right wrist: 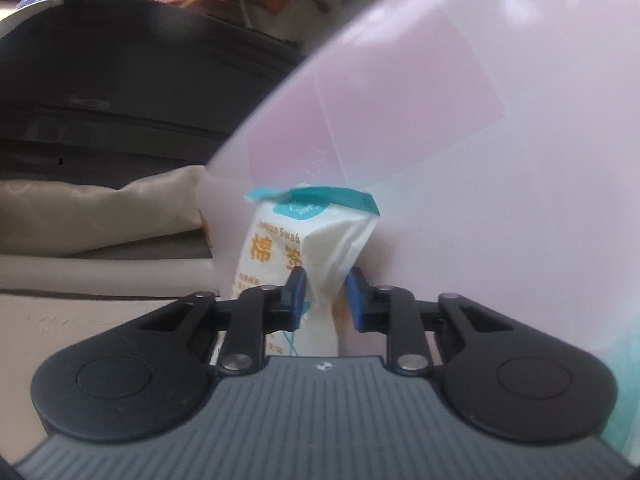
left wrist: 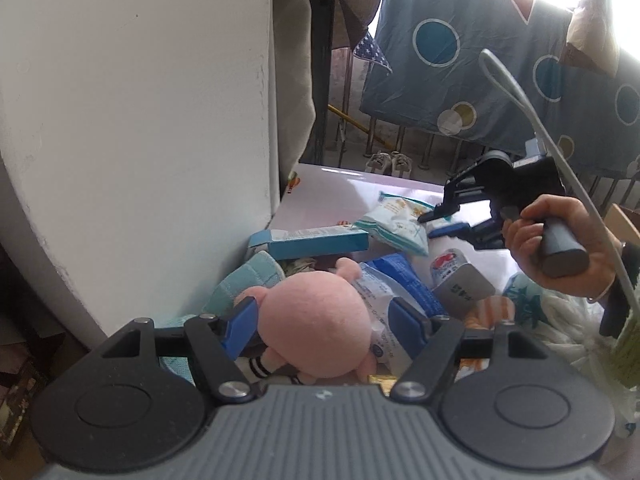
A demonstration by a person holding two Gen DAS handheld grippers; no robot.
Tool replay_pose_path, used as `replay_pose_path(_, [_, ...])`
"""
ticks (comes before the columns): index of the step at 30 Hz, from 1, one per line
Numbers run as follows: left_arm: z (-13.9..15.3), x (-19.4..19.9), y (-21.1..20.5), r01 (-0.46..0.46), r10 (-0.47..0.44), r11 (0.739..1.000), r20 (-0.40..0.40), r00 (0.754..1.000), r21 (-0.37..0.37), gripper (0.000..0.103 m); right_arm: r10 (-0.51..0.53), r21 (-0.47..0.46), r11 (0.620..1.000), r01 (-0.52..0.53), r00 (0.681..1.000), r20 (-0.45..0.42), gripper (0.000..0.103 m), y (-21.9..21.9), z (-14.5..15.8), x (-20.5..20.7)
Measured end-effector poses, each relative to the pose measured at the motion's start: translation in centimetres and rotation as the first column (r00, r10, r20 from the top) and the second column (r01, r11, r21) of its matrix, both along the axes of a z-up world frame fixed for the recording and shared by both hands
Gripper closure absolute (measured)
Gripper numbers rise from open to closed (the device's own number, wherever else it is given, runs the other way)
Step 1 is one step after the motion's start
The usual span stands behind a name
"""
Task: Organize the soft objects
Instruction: 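Reach the right tool to the white cotton swab bag and grasp it, then carry the cotton swab bag into the box beside the sponge and release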
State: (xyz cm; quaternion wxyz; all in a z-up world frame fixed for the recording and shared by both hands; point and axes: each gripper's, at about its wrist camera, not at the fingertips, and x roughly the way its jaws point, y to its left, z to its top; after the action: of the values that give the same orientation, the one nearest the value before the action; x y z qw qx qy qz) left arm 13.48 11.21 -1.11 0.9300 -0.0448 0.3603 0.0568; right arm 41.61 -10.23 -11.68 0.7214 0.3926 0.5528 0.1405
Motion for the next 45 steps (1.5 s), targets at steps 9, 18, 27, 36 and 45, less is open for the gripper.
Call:
replay_pose_path(9, [1.1,-1.0,-1.0,0.022,-0.022,1.0,0.032,0.999,-0.019,0.032,0.03,0.056,0.998,-0.037,0.993,0.118,0.103,-3.6,6.8,-2.0])
replay_pose_path(18, [2.4,-2.2,-2.1,0.046,-0.043,0.998,0.055,0.998,-0.044,0.035,0.05,0.091,0.994,-0.059,0.994,0.096,0.096,-7.4,10.6,-5.3])
replay_pose_path(27, [0.8,-1.0,-1.8,0.045,-0.044,0.998,0.02,0.999,-0.048,0.035,0.02,0.073,0.997,-0.013,0.995,-0.097,0.044,-3.5,2.4,-1.2])
replay_pose_path(36, [-0.6,-0.2,-1.3,0.047,-0.047,0.998,0.002,0.999,-0.031,0.035,0.09,0.028,0.996,-0.089,0.995,-0.049,0.084,0.2,-0.7,-0.4])
replay_pose_path(45, [0.5,-1.4,-1.2,0.034,-0.032,0.997,0.02,0.999,-0.073,0.035,0.092,0.081,0.992,-0.1,0.991,0.097,0.093,-3.8,7.0,-3.4])
